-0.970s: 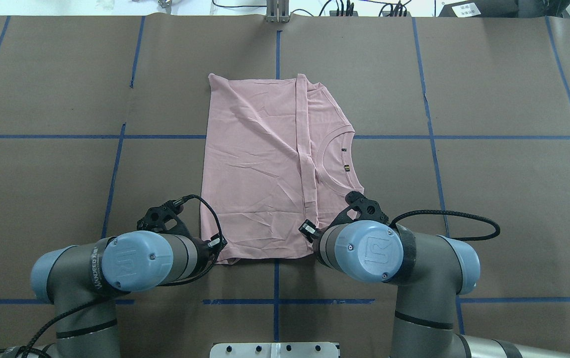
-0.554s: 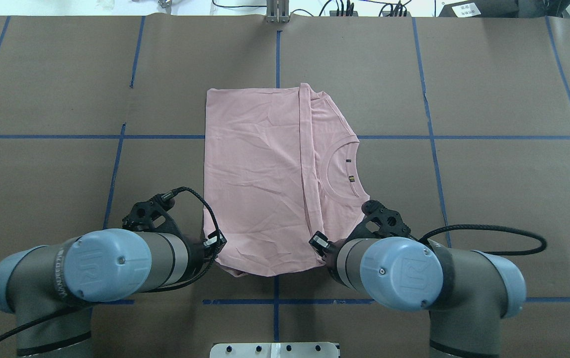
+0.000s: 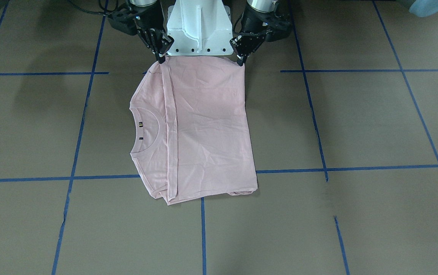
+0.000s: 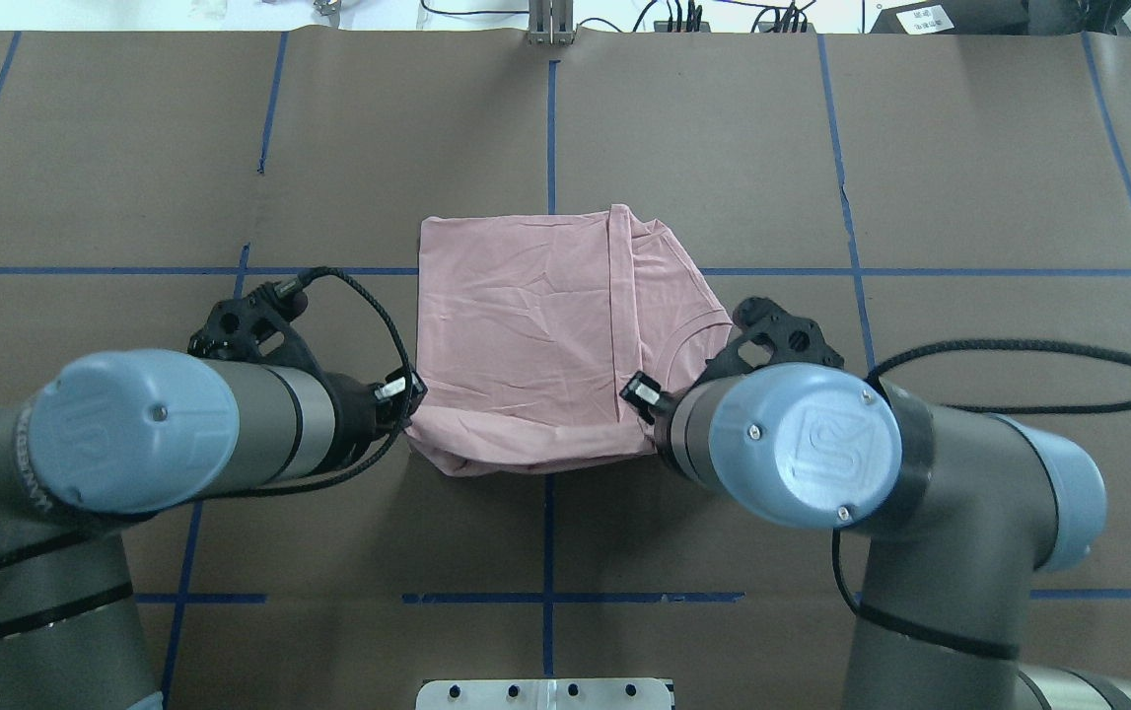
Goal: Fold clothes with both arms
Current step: 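Lift the near edge and fold it away from the robot with both grippers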
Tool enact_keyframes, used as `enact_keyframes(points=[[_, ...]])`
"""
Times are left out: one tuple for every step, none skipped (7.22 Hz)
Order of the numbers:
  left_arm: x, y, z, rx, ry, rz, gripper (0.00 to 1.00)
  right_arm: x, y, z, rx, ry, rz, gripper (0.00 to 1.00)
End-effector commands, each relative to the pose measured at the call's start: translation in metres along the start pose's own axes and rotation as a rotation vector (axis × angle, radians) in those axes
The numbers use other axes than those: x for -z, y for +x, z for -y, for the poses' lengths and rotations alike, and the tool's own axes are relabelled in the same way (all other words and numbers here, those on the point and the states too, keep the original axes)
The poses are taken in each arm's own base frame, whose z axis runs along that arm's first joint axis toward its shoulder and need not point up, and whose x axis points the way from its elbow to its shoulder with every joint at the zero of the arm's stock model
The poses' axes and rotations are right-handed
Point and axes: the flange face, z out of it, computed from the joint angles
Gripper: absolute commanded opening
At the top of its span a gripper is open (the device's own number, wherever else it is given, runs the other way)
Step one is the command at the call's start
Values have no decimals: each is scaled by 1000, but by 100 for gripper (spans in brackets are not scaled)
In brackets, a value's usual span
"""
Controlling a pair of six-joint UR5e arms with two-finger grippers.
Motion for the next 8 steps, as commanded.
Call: enact_keyframes(points=[[-63,30,38,-39,77,35,0,-42,-54,73,-33,-8,20,0],[-92,39,51,-63,95,40,0,-64,-72,93,-56,-31,24,0],[-106,40,63,-76,109,38,0,-82,-80,98,-63,-24,12,0],[-109,46,79,-108,144,23,0,-90,-95,107,-67,-12,3,0],[-123,49,88,-127,159,20,0,-102,-107,111,-66,-6,-18,0],[-134,48,93,-129,176,9,0,-116,-115,117,-65,-3,-9,0],[-135,47,95,-133,182,11,0,-124,-117,126,-69,-10,16,0],[-136,52,106,-135,196,10,0,-131,-122,132,-65,-15,10,0]])
